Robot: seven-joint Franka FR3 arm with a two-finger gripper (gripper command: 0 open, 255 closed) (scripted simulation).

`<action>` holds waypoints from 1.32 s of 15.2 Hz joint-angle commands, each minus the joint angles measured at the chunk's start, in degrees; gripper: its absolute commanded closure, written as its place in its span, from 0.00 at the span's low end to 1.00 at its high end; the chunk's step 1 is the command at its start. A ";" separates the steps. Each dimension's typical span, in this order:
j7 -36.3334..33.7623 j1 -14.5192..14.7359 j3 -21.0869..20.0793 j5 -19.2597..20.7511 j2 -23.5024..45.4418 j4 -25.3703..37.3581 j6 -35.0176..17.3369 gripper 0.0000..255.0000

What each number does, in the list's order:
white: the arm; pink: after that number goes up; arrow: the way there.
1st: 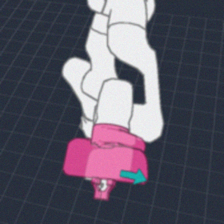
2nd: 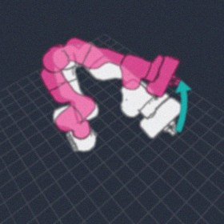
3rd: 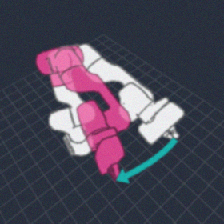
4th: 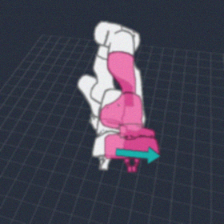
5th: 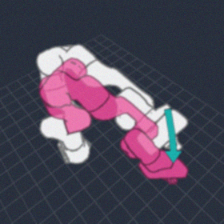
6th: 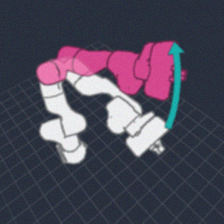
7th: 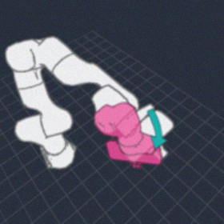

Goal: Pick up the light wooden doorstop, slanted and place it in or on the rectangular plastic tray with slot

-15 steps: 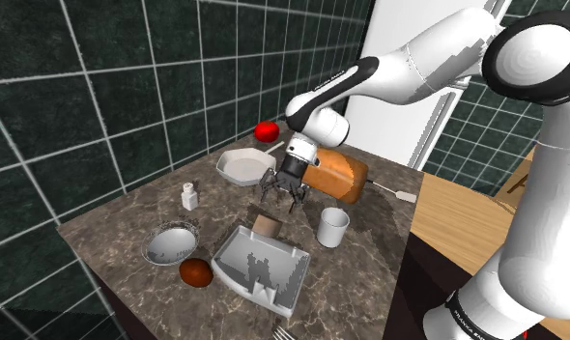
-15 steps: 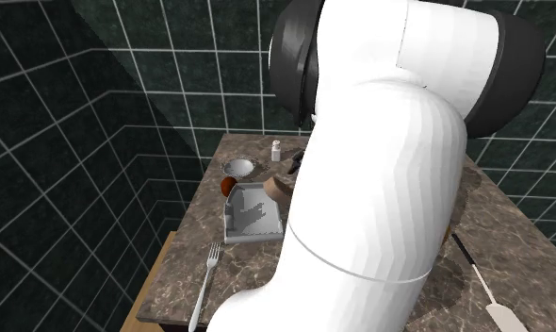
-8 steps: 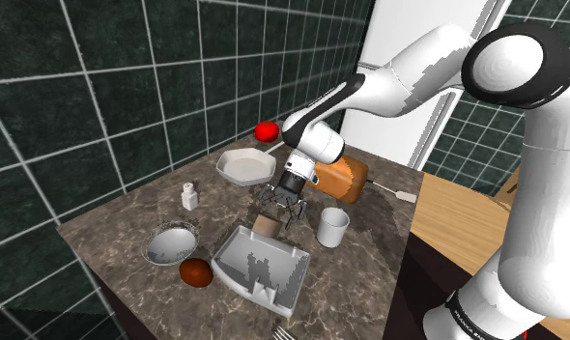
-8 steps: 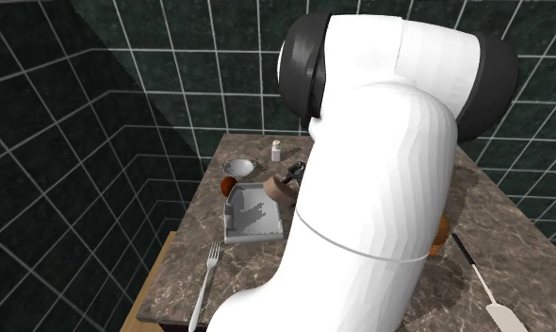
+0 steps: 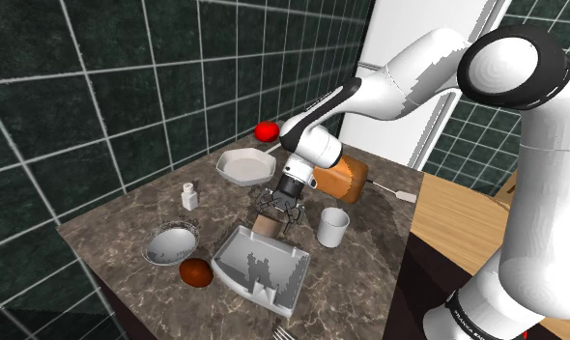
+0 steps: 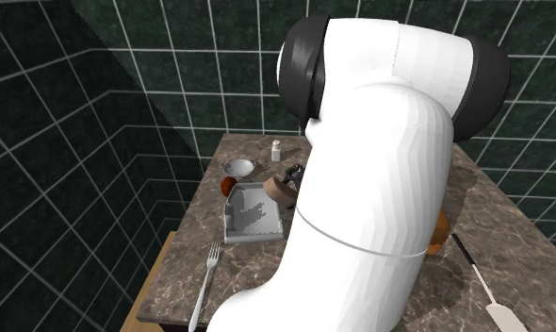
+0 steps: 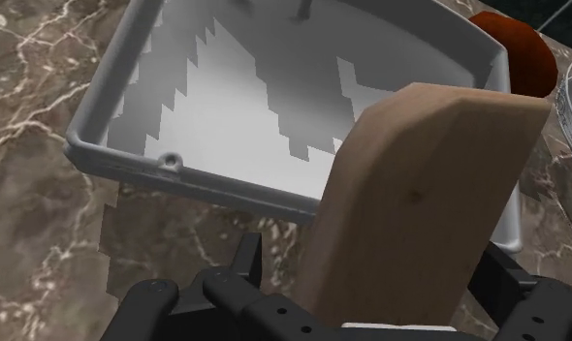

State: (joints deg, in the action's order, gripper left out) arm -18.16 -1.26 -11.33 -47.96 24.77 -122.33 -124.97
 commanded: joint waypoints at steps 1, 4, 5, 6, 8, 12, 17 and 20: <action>0.00 0.00 0.00 0.00 0.00 0.00 0.00 0.00; 0.00 0.00 0.00 0.00 0.00 0.01 0.00 1.00; 0.00 0.00 0.00 0.00 0.00 0.01 0.00 1.00; 0.00 0.00 0.00 0.00 0.01 0.01 0.00 1.00; 0.00 0.00 0.00 0.00 0.00 0.01 0.00 1.00; -0.40 -0.02 0.02 0.15 -0.67 -0.13 0.43 1.00; -2.43 -0.17 0.13 0.90 -3.95 -0.58 2.70 1.00; -3.65 -0.28 0.19 1.36 -5.84 -0.71 4.11 1.00</action>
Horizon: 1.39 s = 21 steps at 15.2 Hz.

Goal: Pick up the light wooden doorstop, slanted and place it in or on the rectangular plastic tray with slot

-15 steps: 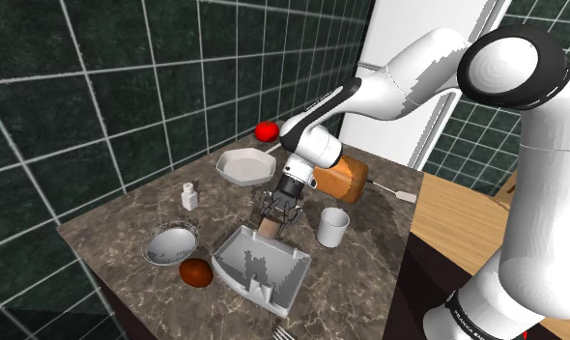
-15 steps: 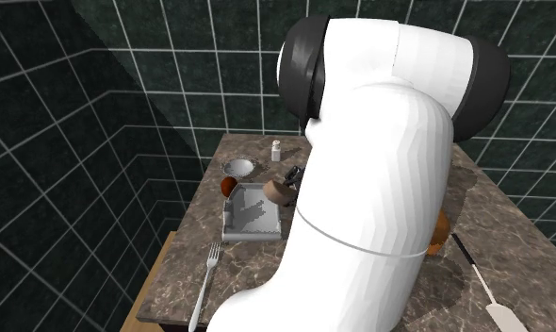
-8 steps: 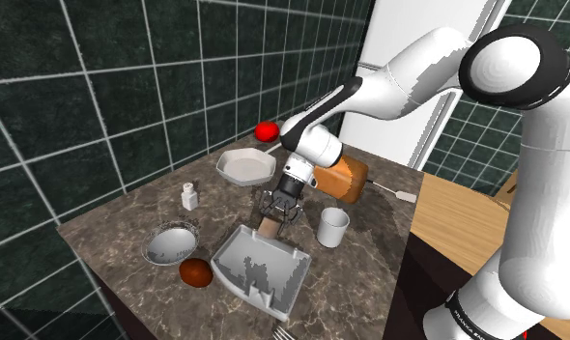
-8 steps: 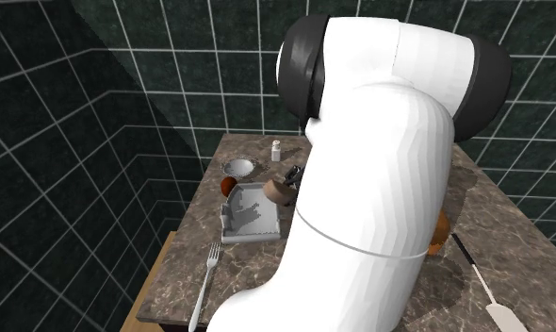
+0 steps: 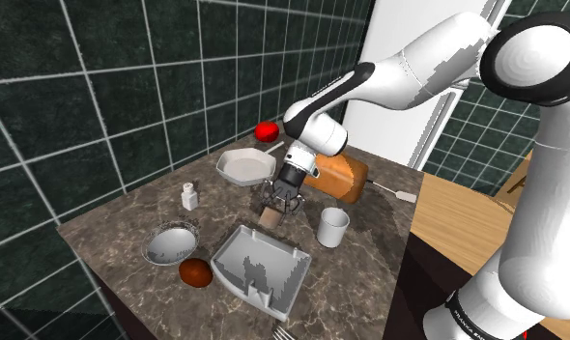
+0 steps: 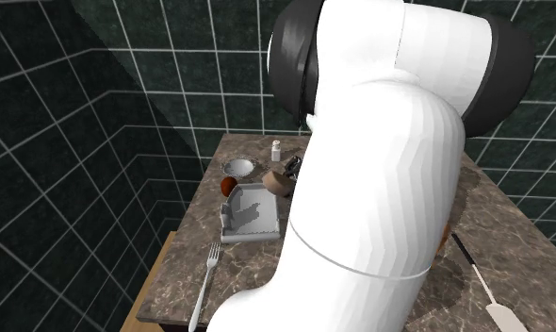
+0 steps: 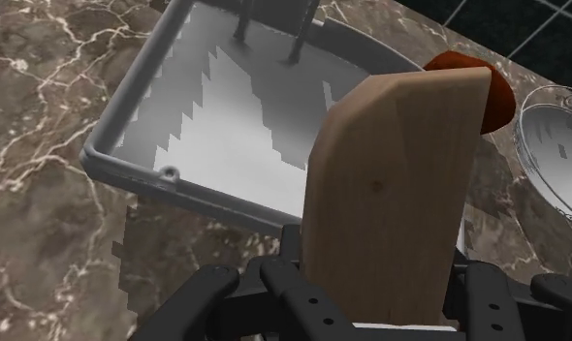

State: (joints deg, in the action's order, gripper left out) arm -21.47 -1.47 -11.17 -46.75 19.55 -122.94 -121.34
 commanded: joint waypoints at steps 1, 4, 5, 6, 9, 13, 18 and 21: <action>-0.75 -0.10 0.06 0.30 -1.24 -0.11 0.95 1.00; -1.98 -0.21 0.13 0.74 -3.04 -0.09 2.41 1.00; -2.39 -0.25 0.15 0.88 -3.62 -0.07 2.91 1.00; -2.80 -0.29 0.18 1.03 -4.20 -0.03 3.41 1.00; -4.03 -0.41 0.25 1.45 -5.88 0.17 4.92 1.00; -5.67 -0.58 0.34 1.98 -7.99 0.59 6.99 1.00; -7.71 -0.80 0.47 2.61 -10.43 1.39 9.63 1.00; -8.93 -0.93 0.55 2.95 -11.79 2.01 11.25 1.00</action>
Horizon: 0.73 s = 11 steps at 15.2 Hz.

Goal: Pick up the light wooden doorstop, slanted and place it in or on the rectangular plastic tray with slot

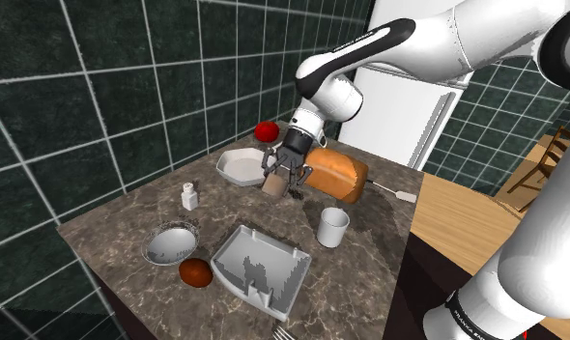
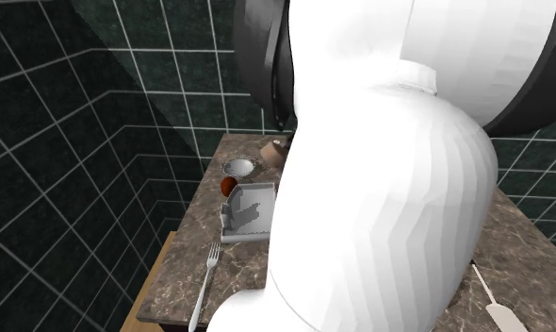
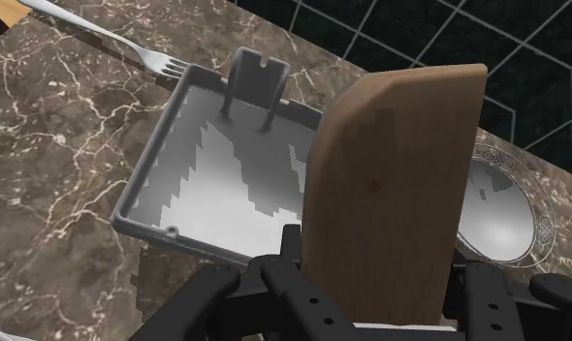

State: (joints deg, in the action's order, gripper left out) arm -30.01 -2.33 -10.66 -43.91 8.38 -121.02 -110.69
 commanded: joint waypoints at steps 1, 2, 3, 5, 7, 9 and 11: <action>-0.80 -0.11 0.07 0.22 -1.04 0.31 1.14 1.00; -1.20 -0.16 0.10 0.33 -1.46 0.56 1.69 1.00; -1.61 -0.20 0.13 0.43 -1.87 0.81 2.23 1.00; -2.41 -0.29 0.19 0.63 -2.66 1.35 3.33 1.00; -3.12 0.28 -0.37 -0.02 -4.27 -0.07 2.89 1.00; -3.86 1.54 -1.59 -1.58 -6.69 -3.24 1.05 1.00; -4.69 2.87 -2.90 -3.25 -8.97 -6.14 -0.74 1.00</action>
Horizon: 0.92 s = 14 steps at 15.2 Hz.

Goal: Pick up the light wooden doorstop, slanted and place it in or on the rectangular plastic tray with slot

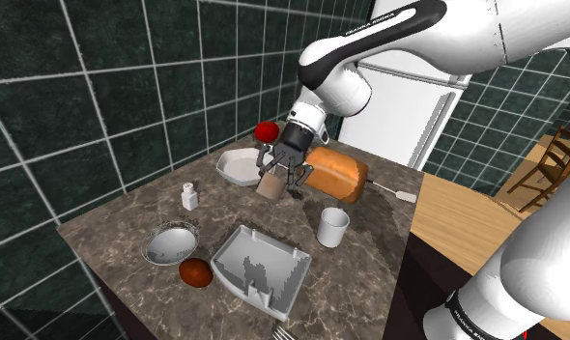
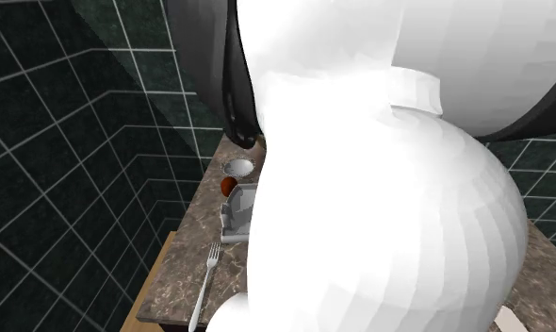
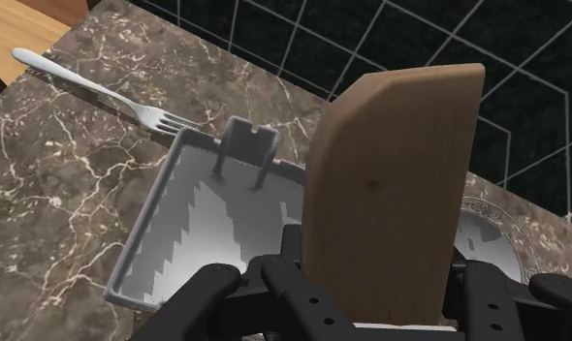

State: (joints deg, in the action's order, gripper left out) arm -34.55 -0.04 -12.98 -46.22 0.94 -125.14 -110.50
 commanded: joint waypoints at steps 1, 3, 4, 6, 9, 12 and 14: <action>-0.59 1.27 -1.26 -1.81 -2.61 -3.37 -1.83 1.00; -1.54 2.70 -2.70 -3.62 -4.66 -5.86 -3.60 1.00; -1.61 2.79 -2.79 -3.74 -4.78 -6.01 -3.71 1.00; -0.65 2.89 -2.92 -4.10 -3.86 -6.54 -4.87 1.00; 0.79 3.04 -3.10 -4.65 -2.39 -7.24 -6.61 1.00; 2.26 3.20 -3.26 -5.24 -0.82 -7.83 -8.34 1.00; 3.26 3.30 -3.36 -5.64 0.28 -8.16 -9.49 1.00</action>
State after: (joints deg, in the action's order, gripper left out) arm -31.84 3.21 -16.29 -51.67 0.52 -133.23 -119.32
